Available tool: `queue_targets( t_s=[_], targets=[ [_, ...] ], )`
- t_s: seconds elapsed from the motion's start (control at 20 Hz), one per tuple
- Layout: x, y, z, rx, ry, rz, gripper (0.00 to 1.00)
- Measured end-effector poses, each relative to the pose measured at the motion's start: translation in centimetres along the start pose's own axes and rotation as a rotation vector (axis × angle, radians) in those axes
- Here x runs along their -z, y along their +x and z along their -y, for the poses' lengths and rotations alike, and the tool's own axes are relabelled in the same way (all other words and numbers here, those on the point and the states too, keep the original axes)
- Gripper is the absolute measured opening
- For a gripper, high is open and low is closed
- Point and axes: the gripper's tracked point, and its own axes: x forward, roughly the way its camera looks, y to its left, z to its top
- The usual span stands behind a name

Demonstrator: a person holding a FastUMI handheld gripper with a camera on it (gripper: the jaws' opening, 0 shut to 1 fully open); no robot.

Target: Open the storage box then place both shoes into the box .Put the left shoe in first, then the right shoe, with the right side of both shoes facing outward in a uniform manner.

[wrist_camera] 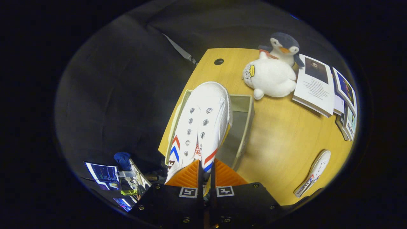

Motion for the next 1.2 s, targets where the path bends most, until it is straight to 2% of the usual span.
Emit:
queue_targets(
  t_s=[0.4,0.5,0.55,0.6,0.65,0.75,1.2],
  targets=[
    [0.9,0.1,-0.1,0.048,0.007,-0.103,0.07],
    [0.7,0.1,-0.7,0.024,0.037,-0.094,0.07],
    [0.3,0.2,-1.7,-0.012,0.049,-0.077,0.19],
    [0.1,0.1,-2.0,-0.022,0.05,-0.068,0.26],
    [0.2,0.7,-2.1,-0.03,0.038,-0.055,0.4],
    [0.0,1.3,-1.1,-0.022,0.006,-0.032,0.95],
    [-1.3,0.5,-1.7,-0.056,0.059,0.037,0.96]
  ],
)
